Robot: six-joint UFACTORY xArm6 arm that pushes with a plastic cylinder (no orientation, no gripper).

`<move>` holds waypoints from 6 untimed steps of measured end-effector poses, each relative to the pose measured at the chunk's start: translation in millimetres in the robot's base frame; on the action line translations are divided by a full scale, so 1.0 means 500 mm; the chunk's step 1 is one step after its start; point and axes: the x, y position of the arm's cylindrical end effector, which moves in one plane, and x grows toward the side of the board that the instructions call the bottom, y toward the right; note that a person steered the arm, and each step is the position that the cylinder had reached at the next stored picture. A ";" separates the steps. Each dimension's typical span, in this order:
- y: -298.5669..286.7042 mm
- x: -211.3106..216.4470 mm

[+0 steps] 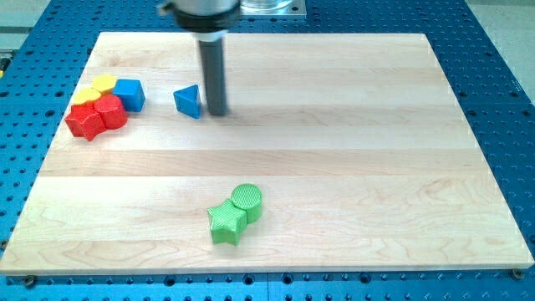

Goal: Place your arm at the right of the green blocks

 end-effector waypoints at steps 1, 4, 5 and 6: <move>-0.154 -0.003; 0.357 0.190; 0.506 0.356; 0.381 0.409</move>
